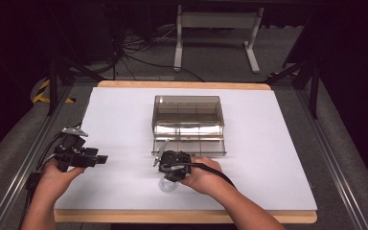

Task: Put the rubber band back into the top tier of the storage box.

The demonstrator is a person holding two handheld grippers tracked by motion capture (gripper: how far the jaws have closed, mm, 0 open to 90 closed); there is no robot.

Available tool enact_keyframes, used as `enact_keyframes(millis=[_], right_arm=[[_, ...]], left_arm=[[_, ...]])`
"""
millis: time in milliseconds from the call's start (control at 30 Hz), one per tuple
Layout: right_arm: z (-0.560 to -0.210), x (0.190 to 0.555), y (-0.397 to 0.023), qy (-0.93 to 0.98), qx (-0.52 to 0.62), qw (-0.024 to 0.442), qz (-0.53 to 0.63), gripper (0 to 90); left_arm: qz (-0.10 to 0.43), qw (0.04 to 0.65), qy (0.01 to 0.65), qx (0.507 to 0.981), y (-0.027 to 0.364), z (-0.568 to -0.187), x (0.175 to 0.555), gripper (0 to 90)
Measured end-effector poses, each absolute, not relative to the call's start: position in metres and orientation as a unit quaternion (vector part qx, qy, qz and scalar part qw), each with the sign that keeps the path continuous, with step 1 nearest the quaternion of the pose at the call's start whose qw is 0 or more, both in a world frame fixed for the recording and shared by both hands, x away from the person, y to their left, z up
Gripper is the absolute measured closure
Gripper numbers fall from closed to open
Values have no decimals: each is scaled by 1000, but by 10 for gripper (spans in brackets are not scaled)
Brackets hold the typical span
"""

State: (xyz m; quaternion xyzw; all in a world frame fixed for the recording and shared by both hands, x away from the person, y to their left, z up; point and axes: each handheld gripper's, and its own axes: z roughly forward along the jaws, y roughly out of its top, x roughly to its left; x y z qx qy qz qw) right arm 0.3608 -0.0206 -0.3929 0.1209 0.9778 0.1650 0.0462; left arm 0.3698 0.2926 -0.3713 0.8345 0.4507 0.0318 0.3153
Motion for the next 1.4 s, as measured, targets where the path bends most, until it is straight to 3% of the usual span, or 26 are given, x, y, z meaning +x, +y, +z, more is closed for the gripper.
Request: enact_keyframes(millis=[1400], right_arm=[[-325, 360, -43, 969, 112, 68, 211, 828]], left_arm=[[29, 312, 451, 835, 293, -371, 371, 446]])
